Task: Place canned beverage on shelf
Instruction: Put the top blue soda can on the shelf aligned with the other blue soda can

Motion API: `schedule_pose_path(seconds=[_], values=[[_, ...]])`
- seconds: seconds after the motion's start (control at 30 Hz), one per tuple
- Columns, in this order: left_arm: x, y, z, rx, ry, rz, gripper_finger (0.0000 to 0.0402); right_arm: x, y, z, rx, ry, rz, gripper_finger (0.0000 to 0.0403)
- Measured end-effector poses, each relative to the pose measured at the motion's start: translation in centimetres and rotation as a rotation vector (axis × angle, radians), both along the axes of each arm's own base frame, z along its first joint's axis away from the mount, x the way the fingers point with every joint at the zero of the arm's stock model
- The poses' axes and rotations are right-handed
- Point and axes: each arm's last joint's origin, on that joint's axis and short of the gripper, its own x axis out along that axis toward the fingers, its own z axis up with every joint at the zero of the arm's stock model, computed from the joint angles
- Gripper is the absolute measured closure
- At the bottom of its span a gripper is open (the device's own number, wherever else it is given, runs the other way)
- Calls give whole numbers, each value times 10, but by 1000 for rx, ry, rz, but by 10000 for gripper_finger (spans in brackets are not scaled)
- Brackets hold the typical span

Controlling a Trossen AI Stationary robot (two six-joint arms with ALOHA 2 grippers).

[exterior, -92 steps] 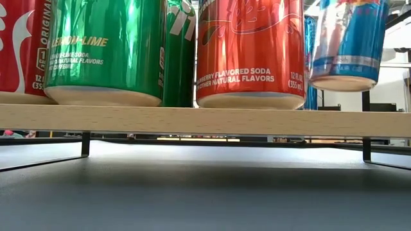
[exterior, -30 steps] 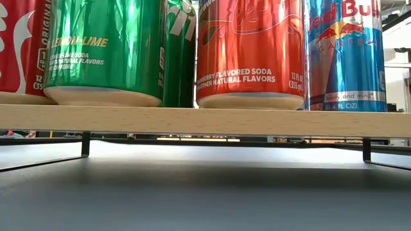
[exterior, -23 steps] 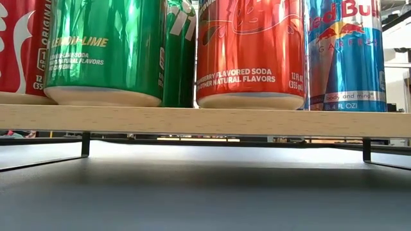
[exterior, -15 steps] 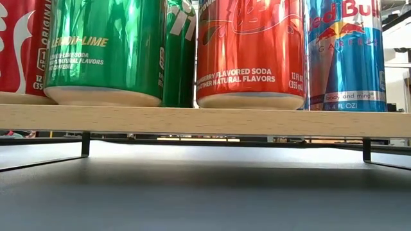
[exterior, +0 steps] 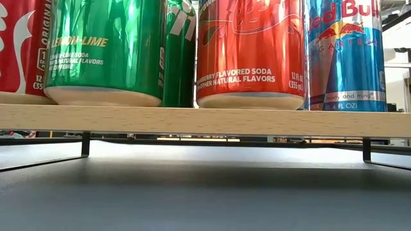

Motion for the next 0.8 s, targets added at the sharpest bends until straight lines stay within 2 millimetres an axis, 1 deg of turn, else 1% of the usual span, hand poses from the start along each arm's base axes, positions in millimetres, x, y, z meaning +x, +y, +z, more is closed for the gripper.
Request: schedule_pose_path(seconds=[0.23,0.37,0.53,0.67,0.8], values=[[0,0,0,14,7,-2,113,7,-11,-1,65,41,-67,41],[-1,1,-2,24,21,17,113,11,-11,-8,56,61,-91,41],[-1,1,-2,25,22,19,113,21,-5,-26,81,130,-92,42],[-1,1,-2,25,21,20,113,23,-8,-25,84,129,-100,42],[-1,1,-2,32,22,18,113,22,-8,-26,119,167,-93,48]])
